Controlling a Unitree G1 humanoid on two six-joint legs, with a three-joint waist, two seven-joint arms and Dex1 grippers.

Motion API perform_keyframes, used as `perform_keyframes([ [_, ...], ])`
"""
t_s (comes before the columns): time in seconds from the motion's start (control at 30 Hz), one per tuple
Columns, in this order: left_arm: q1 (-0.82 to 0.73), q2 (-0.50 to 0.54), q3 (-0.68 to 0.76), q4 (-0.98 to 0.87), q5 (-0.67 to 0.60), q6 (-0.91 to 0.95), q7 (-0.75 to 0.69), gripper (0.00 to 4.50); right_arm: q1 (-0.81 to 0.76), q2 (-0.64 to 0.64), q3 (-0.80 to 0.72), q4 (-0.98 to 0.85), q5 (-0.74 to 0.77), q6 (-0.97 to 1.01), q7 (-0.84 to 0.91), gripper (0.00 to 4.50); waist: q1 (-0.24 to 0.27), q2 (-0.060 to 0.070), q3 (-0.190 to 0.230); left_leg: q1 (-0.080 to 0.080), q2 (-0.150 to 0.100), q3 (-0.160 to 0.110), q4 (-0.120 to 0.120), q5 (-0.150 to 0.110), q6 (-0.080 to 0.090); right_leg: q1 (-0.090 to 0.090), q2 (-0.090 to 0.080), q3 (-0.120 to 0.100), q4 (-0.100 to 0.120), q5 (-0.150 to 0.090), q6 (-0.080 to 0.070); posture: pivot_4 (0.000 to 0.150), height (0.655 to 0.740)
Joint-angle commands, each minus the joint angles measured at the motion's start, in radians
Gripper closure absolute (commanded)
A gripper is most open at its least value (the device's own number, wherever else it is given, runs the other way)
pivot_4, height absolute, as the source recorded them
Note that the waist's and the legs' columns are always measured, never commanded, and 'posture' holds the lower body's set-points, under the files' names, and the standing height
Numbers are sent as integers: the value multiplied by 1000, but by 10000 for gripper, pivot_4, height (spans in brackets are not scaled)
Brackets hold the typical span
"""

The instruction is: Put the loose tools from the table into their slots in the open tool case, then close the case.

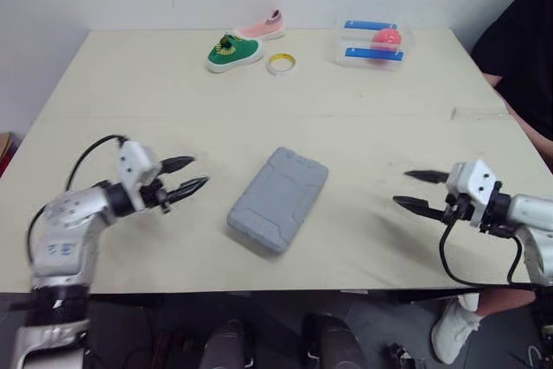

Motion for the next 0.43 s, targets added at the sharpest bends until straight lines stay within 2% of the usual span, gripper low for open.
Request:
perform_keyframes([
  [0.03, 85, 55, 144, -28, -1, -8, 51, 3995, -10, -37, -58, 33, 12, -45, 8, 0, 2, -1, 2, 0, 0, 0, 0, 0, 0, 0, 0, 1, 0, 0, 0, 1500, 7400],
  [0.07, 110, 63, 166, -32, 0, -15, 60, 685, -12, -42, -62, 42, 11, -51, 11, 0, 2, -1, 2, 0, 0, 0, 0, 0, 0, 0, -1, 1, 0, 0, 0, 1500, 7400],
  [0.1, 145, 68, 193, -46, -2, -9, 71, 229, -13, -48, -64, 50, 12, -57, 18, 0, 3, -1, 3, -1, 0, 0, -1, 0, 0, -1, -1, 1, 0, 0, 0, 1500, 7400],
  [0.2, 240, 58, 254, -95, -16, 3, 96, 229, -18, -53, -61, 63, 19, -66, 30, 0, 1, -1, 3, -1, -2, 0, -3, -2, -3, -2, -3, 2, -1, 0, 0, 1500, 7400],
  [0.43, 294, 12, 262, -170, -27, 2, 161, 229, -43, -35, -45, 85, 24, -70, 43, 0, 3, 0, 4, -1, -2, 0, -3, -3, -6, -2, -3, 2, -2, 0, 0, 1500, 7400],
])
